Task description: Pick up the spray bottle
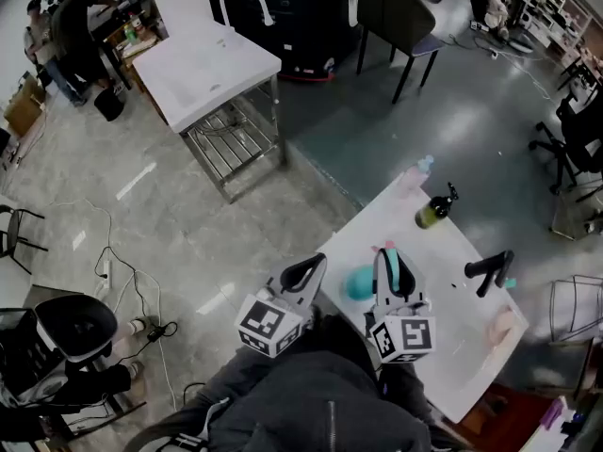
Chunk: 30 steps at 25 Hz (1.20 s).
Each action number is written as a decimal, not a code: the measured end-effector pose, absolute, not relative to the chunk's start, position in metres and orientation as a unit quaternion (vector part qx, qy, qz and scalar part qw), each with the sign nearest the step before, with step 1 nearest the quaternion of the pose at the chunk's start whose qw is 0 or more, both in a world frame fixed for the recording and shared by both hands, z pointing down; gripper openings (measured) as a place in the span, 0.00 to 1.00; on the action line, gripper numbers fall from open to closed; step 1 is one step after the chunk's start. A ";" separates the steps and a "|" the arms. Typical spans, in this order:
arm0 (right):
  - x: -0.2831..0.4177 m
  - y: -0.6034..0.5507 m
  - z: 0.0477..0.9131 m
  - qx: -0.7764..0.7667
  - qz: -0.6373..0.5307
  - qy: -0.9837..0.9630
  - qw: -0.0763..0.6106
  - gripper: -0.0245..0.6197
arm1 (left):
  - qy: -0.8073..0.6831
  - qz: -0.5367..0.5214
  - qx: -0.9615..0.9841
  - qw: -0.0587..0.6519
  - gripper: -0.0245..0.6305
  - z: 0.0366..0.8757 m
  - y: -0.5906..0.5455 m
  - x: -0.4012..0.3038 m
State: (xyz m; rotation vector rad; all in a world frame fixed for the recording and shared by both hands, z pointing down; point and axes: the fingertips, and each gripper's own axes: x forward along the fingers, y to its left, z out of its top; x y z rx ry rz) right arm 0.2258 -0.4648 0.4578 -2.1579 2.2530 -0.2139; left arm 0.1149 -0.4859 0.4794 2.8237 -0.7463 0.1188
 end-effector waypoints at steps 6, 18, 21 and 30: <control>0.268 -0.433 0.449 -0.724 -0.070 0.687 0.005 0.13 | -0.211 0.049 0.969 0.116 0.05 0.473 -0.464 0.156; 0.332 -0.382 0.448 -0.774 -0.085 0.627 0.003 0.13 | -0.153 0.061 0.977 0.134 0.05 0.472 -0.431 0.218; 0.341 -0.376 0.453 -0.780 -0.090 0.619 -0.002 0.13 | -0.151 0.062 0.977 0.136 0.05 0.475 -0.429 0.224; 0.345 -0.382 0.458 -0.771 -0.093 0.629 -0.005 0.13 | -0.170 0.065 0.973 0.140 0.05 0.478 -0.434 0.224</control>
